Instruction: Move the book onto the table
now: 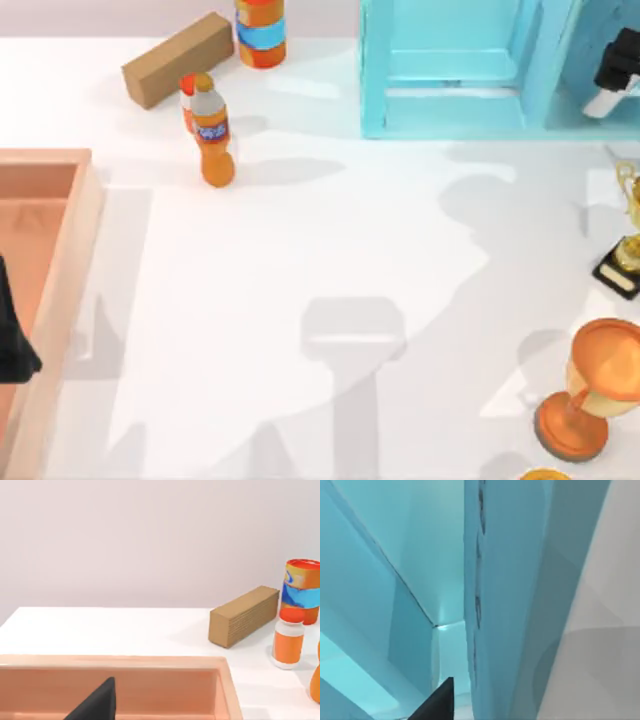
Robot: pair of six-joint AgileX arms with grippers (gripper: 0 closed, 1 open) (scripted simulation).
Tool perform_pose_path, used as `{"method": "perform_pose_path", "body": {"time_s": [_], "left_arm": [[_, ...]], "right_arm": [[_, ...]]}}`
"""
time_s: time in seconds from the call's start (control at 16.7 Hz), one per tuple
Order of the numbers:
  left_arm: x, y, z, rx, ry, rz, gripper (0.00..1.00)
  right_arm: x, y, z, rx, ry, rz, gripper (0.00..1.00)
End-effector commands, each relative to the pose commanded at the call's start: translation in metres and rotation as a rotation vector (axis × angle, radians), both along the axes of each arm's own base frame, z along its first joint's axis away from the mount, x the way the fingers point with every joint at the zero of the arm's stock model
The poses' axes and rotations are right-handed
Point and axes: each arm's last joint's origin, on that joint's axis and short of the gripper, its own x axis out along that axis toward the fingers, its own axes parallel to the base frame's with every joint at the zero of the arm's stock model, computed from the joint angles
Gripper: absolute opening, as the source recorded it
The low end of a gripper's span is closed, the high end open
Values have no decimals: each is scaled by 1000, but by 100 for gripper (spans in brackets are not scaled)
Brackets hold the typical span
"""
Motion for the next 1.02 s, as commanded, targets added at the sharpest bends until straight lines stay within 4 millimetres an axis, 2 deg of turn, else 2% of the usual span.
{"method": "perform_pose_path", "body": {"time_s": [0.6, 1.02], "left_arm": [[0, 0, 0, 0, 0, 0, 100], [0, 0, 0, 0, 0, 0, 100]], "right_arm": [[0, 0, 0, 0, 0, 0, 2], [0, 0, 0, 0, 0, 0, 0]]}}
